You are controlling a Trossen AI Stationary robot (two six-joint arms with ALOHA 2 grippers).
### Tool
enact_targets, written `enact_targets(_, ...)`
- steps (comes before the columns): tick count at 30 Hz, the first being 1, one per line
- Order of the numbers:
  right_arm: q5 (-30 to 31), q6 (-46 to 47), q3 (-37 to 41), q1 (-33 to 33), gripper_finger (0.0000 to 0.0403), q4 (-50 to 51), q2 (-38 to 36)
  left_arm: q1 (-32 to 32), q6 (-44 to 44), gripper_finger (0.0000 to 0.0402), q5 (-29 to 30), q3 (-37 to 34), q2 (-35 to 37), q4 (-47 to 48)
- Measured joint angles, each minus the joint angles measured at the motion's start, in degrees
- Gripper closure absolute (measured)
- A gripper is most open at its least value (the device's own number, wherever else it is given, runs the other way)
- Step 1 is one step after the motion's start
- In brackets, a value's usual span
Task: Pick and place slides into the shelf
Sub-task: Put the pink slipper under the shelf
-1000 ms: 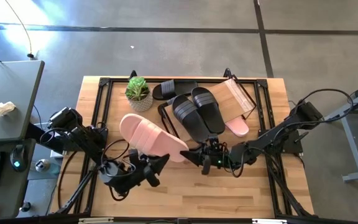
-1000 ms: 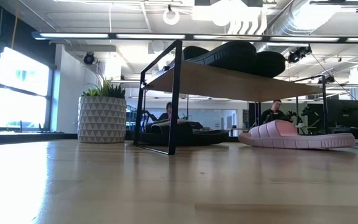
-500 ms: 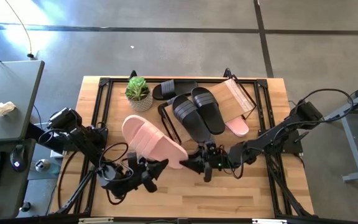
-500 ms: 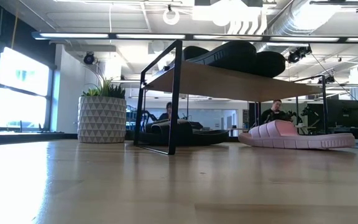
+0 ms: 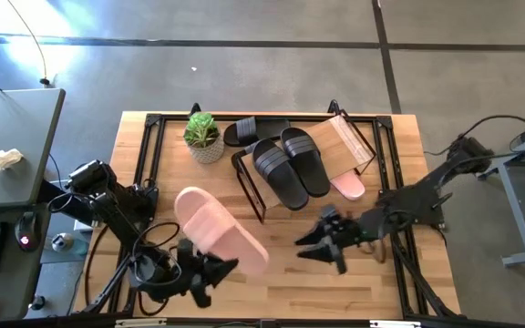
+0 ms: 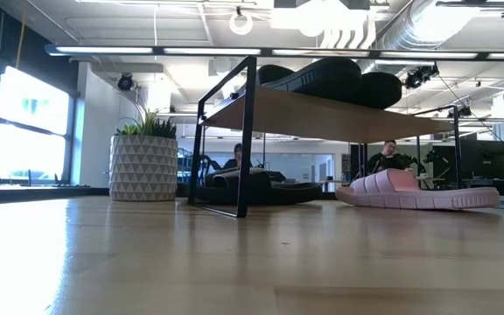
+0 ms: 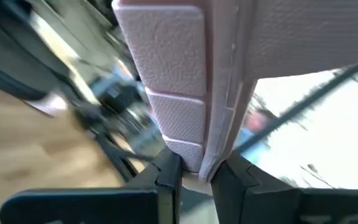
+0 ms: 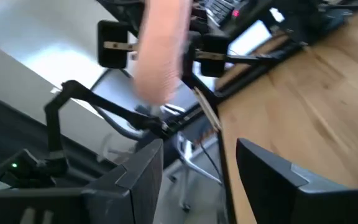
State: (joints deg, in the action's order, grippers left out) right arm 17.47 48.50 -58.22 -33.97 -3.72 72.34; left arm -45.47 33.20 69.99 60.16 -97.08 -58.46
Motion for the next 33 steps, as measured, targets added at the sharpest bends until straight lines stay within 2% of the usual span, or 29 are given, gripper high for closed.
enact_targets(3,2.24,4.73,0.00,-1.06,0.0211,6.57,-5.20,0.37,7.75,0.0360,-8.90,0.51,0.00,7.06)
enact_targets(7,2.67,6.27,0.00,0.31,0.0210,8.10,-9.72,2.68,20.70,0.0361,-19.16,4.45,0.00,26.35)
enact_targets(10,1.61,6.31,0.00,2.74,0.0210,6.98,-10.88,4.14,27.19,0.0362,-22.74,8.41,-0.04,39.87)
enact_targets(13,-2.72,6.69,0.00,6.11,0.0210,6.33,-9.94,5.60,28.64,0.0362,-25.43,11.48,-0.04,46.29)
enact_targets(19,-8.38,5.56,0.02,10.17,0.0210,0.88,-7.13,8.20,30.14,0.0357,-31.14,13.07,-0.14,48.58)
enact_targets(25,-10.47,5.04,0.02,12.76,0.0210,-0.26,-6.96,10.29,34.71,0.0359,-35.01,13.03,-3.07,48.68)
enact_targets(29,-10.43,8.03,0.02,7.70,0.0210,6.76,-6.97,11.29,37.31,0.0358,-32.89,13.03,-4.66,47.98)
enact_targets(33,-1.24,17.08,0.02,-1.52,0.0210,18.02,-7.02,12.79,37.68,0.0360,-32.00,13.03,-4.72,47.25)
